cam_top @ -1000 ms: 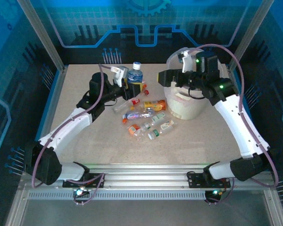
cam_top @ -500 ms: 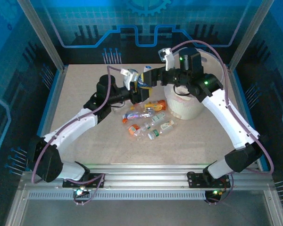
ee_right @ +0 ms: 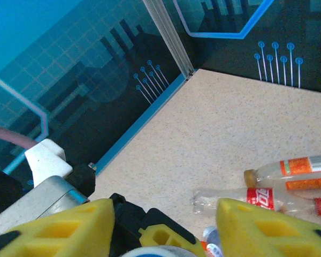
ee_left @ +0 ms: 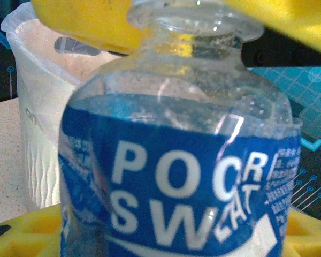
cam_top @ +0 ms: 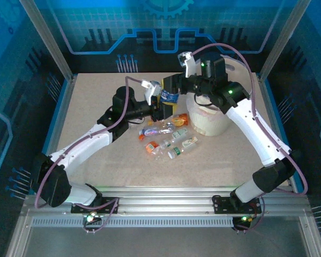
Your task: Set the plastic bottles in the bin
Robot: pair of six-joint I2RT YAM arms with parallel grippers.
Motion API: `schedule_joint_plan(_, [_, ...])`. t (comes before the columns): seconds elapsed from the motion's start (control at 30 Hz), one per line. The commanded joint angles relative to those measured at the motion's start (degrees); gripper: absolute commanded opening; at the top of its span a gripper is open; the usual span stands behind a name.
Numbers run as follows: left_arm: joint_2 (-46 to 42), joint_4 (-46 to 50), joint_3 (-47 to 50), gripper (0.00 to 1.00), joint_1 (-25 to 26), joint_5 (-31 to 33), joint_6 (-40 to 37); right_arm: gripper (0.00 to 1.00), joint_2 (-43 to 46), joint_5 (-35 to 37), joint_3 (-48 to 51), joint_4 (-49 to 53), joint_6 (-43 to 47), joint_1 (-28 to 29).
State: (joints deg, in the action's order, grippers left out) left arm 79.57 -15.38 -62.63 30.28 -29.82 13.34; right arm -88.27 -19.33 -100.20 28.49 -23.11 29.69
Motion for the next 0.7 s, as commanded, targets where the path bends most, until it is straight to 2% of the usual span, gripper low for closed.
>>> schedule_joint_plan(0.0, [-0.5,-1.9,-2.5,0.56,0.6,0.5,-1.5,0.46,-0.1,-0.1,-1.0,-1.2,-0.6,0.8])
schedule_joint_plan(0.07, [-0.4,-2.2,-2.5,0.56,0.5,1.2,-1.5,0.44,-0.2,0.1,-1.0,-0.8,-1.4,0.8])
schedule_joint_plan(0.17, [-0.4,-2.2,-2.5,0.57,0.5,2.4,-1.6,0.3,-0.5,1.2,-1.2,0.2,-2.4,0.8])
schedule_joint_plan(0.23, [-0.5,-2.1,-2.5,0.63,0.5,2.8,-1.8,0.21,-0.7,2.0,-1.6,1.1,-2.6,0.7])
schedule_joint_plan(0.27, [-0.6,-1.9,-2.6,0.72,0.5,3.1,-1.9,0.19,-0.8,2.5,-2.1,1.8,-2.4,0.8])
schedule_joint_plan(0.33, [-1.0,-1.2,-2.8,0.98,0.5,3.7,-2.2,0.13,-1.0,3.7,-3.4,3.3,-2.0,0.7])
schedule_joint_plan(0.67, [-7.9,-0.1,1.9,0.99,0.6,11.8,-4.2,0.09,-2.3,13.2,-15.3,11.3,3.6,-1.6])
